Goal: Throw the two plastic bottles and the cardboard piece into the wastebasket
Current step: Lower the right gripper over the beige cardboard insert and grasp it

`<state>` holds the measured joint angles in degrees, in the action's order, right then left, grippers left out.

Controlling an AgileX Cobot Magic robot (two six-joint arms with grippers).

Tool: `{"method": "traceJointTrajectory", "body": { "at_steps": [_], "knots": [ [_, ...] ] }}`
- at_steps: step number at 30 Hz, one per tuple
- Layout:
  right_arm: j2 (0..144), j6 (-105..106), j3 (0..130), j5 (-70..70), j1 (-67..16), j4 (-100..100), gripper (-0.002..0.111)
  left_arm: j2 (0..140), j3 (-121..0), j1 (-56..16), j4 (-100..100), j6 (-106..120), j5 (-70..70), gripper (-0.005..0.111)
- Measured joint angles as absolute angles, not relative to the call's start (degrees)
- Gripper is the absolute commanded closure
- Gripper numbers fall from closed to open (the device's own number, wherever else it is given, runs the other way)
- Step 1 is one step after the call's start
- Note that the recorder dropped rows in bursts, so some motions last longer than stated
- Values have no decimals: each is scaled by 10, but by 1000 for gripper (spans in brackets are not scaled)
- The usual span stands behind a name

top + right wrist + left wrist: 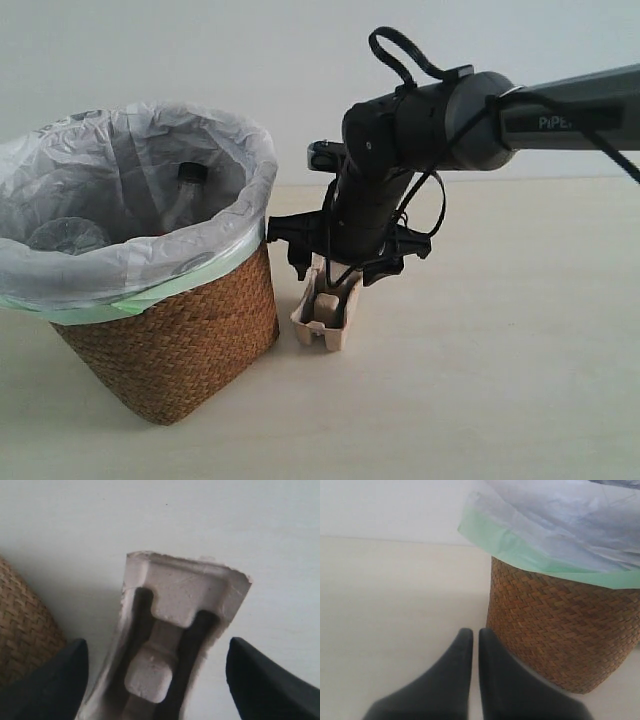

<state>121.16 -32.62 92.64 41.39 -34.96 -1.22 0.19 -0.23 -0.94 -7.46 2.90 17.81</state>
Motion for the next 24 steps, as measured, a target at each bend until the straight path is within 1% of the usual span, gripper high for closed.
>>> {"method": "traceJointTrajectory", "body": {
  "at_steps": [18,19,20,23,24],
  "knots": [
    [1266,-330,926,384,-350,-14,42,2,-2,-9,-75,29,178,103],
    [1268,-330,926,384,-350,-15,46,2,-2,-9,-75,29,178,103],
    [1270,-330,926,384,-350,-16,53,2,-2,-9,-75,29,178,103],
    [1270,-330,926,390,-350,-26,87,2,-2,-9,-75,29,178,103],
    [1270,-330,926,394,-350,-31,102,2,-2,-9,-75,29,178,103]
  ]
}}
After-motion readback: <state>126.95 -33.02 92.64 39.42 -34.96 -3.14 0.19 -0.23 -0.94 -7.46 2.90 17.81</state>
